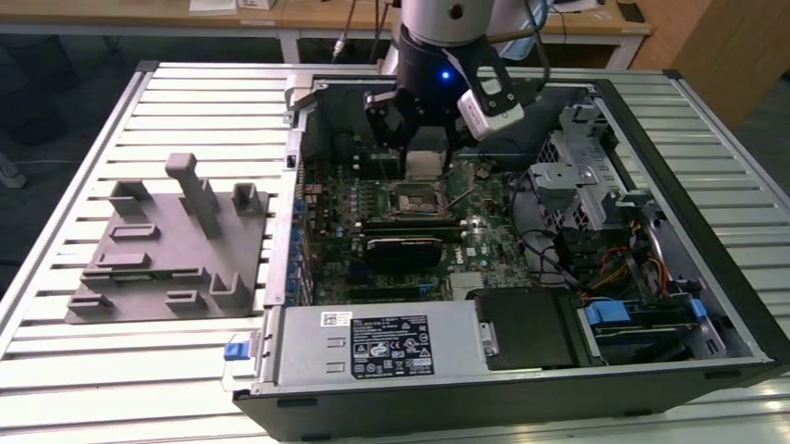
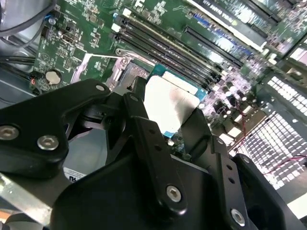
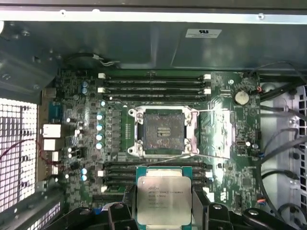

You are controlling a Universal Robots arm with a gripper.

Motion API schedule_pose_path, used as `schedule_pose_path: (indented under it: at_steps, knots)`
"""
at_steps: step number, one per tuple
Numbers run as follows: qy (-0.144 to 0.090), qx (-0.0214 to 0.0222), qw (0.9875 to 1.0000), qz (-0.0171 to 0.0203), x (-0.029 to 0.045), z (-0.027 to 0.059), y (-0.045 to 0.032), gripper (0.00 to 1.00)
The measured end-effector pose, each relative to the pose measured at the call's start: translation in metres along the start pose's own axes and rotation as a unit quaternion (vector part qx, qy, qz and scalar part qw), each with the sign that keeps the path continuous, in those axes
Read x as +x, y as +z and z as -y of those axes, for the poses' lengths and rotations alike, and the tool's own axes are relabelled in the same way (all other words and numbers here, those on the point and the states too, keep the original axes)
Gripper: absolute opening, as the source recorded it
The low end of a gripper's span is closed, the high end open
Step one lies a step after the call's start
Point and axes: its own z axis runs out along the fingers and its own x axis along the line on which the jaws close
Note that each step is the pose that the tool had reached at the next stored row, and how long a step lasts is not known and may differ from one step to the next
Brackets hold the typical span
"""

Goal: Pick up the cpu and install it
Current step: 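Pick up the cpu and move it towards the insertion slot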

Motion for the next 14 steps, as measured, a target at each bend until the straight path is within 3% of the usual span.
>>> schedule_pose_path:
  at_steps: [14]
  knots:
    - [0.0,-0.0001,1.0,-0.0043,-0.003,-0.027,0.0189,0.54]
